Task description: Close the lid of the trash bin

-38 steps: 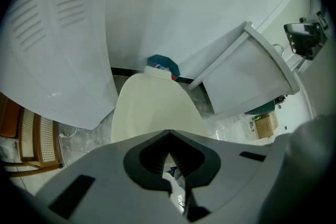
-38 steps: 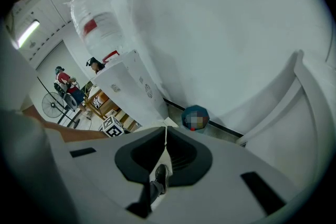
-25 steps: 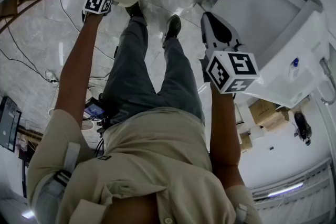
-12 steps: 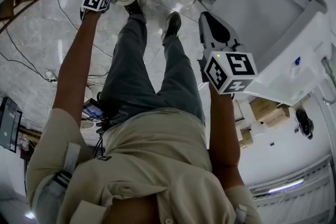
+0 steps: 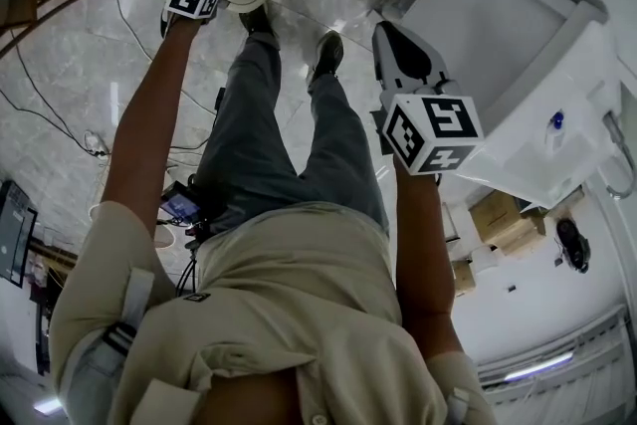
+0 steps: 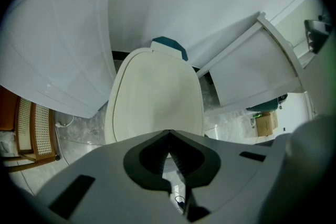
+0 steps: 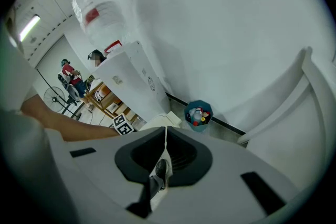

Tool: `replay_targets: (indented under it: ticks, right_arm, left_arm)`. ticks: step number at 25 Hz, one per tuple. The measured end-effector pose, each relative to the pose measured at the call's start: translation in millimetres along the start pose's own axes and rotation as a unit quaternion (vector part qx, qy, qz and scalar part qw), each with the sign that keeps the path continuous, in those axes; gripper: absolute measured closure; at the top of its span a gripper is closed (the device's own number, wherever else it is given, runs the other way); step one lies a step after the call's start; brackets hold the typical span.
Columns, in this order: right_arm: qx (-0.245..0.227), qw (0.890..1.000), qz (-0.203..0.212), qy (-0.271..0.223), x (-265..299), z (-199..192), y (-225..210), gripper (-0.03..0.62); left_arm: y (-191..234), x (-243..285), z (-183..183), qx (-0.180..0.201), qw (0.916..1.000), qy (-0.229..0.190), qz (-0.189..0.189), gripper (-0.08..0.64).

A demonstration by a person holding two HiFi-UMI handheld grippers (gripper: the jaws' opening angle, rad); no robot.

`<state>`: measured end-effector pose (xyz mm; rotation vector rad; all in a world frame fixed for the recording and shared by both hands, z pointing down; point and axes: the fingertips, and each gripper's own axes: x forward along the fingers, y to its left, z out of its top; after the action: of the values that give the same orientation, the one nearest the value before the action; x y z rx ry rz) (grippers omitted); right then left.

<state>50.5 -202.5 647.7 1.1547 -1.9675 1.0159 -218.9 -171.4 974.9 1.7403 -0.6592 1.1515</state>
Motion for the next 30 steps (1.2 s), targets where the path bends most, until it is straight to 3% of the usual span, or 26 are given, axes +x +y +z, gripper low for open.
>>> replay_targets:
  ticks: [8,13,21,30]
  right_arm:
    - [-0.047,0.998,0.022,-0.036,-44.2,47.1,20.1,0.566]
    - [-0.087,0.992,0.044,-0.076,-83.8,88.7,43.1,0.566]
    - [-0.147,0.977,0.077,-0.135,-145.9,145.6,86.3,0.566]
    - [-0.200,0.952,0.117,-0.198,-222.1,180.9,129.0,0.568]
  left_arm:
    - [-45.2,-92.6,36.0,0.021,0.9974,-0.068,0.015,0.546]
    - [-83.8,-197.9,74.5,0.040,0.9859,-0.157,0.040,0.546]
    - [-159.6,-357.6,117.6,0.085,0.9514,-0.290,0.059,0.546]
    - [-243.3,-523.0,141.0,0.147,0.8926,-0.416,0.096,0.546]
